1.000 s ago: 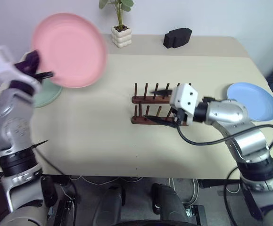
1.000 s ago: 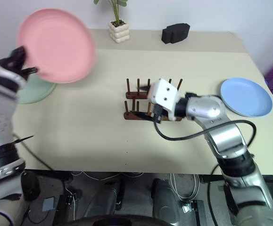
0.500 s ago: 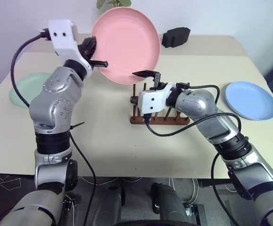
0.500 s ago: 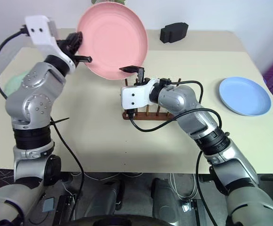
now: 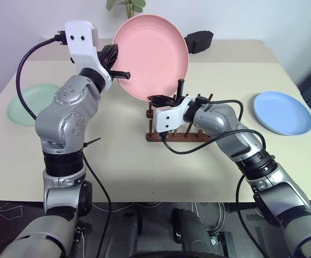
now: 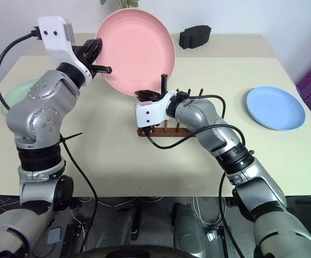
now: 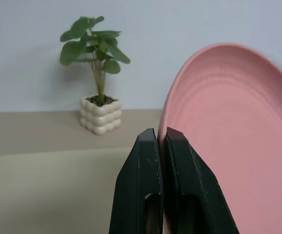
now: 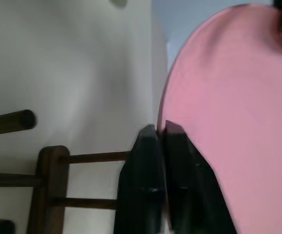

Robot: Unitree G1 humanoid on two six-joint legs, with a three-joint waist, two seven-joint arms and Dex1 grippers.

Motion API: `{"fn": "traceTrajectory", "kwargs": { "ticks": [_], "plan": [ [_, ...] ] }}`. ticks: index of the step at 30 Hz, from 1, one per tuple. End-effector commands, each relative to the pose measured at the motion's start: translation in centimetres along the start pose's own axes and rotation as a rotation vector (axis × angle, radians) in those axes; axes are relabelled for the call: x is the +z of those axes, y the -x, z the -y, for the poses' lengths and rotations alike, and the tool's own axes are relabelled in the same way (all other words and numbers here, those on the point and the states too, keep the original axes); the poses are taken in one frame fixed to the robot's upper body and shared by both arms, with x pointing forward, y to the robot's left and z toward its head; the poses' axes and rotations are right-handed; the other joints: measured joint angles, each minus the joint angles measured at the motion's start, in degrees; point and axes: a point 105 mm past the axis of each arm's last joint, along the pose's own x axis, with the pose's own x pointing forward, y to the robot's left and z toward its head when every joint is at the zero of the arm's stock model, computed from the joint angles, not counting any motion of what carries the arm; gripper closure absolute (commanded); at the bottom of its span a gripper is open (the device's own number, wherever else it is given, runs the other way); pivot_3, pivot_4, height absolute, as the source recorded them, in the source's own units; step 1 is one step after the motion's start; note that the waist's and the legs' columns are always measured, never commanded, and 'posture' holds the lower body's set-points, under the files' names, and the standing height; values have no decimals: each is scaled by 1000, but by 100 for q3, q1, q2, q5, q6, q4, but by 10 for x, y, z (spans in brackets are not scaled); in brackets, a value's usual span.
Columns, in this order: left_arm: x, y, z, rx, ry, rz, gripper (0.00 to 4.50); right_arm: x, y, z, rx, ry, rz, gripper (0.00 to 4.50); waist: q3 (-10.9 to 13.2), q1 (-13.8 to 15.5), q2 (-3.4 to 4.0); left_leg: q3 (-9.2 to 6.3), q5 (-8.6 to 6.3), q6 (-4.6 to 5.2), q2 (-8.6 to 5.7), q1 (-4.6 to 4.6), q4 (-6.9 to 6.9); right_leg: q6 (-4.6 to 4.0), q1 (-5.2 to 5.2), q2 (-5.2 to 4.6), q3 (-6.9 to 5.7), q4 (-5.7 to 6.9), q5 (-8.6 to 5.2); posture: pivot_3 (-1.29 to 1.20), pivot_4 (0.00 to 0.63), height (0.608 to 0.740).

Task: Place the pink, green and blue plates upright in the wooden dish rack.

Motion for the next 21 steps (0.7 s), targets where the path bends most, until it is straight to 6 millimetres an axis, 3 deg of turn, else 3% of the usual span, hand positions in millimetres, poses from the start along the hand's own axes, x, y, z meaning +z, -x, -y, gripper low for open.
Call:
{"fn": "traceTrajectory", "kwargs": {
  "ticks": [1, 3, 6, 9, 13, 17, 21],
  "plan": [
    [20, 2, 6, -21, -6, 72, 4500, 3, 1, 15, -57, 36, 8, 4473, 0, 1, 0, 0, 1, -2, 0, 0, 0, 0, 0, 0, 0, 0, 0, 0, 150, 739],
    [20, 2, 7, -33, 16, 79, 4500, 2, 2, 16, -66, 42, 5, 4473, 0, 1, 0, 0, 2, -3, 0, 0, 0, 0, 0, 0, 1, 0, 0, 0, 150, 739],
    [25, 3, 11, -71, 96, 117, 3482, 0, 4, 21, -97, 66, -7, 4500, 0, 9, 0, 0, 2, -4, 0, 0, 0, 0, 0, 0, 1, 0, 0, 0, 150, 739],
    [39, 5, 6, -56, 155, 198, 1979, -2, 7, 26, -122, 80, -14, 4500, 0, 5, 0, 1, 4, -8, 0, 0, 1, 0, 0, 0, 1, 0, 0, 0, 150, 739],
    [59, 9, -17, 35, 204, 315, 49, -8, 14, 36, -168, 73, -25, 4500, 0, 0, 0, 1, 5, -9, 0, 0, 1, -1, 0, 0, 1, 0, 1, 0, 150, 739],
    [59, 13, -56, 161, 197, 339, 49, -15, 35, 60, -269, -94, -17, 4500, 0, 4, 0, 2, 5, -7, 1, 1, 0, -1, 0, 2, 2, 1, 1, 0, 150, 739],
    [37, 17, -63, 89, 62, 239, 49, -12, 64, 85, -362, -343, 71, 4500, 0, 0, 0, 4, 3, -3, 2, 1, 1, -1, 1, 3, 4, 2, 1, 0, 150, 739]
  ]
}}
